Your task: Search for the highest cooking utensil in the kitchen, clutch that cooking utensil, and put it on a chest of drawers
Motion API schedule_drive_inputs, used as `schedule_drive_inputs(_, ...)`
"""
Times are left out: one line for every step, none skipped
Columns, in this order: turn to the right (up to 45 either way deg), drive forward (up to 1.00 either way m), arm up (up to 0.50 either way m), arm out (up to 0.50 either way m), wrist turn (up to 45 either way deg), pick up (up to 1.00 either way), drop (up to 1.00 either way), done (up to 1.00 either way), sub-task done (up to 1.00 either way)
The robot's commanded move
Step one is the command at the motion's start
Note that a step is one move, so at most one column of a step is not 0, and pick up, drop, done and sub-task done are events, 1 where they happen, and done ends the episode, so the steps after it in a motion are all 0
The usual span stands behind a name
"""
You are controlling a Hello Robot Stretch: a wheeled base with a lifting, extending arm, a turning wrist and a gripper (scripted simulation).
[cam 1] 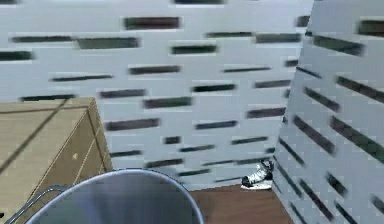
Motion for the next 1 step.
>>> schedule_drive_inputs(45.0, 0.0, 0.0, 0.0, 0.0, 0.0, 0.0, 0.0, 0.0)
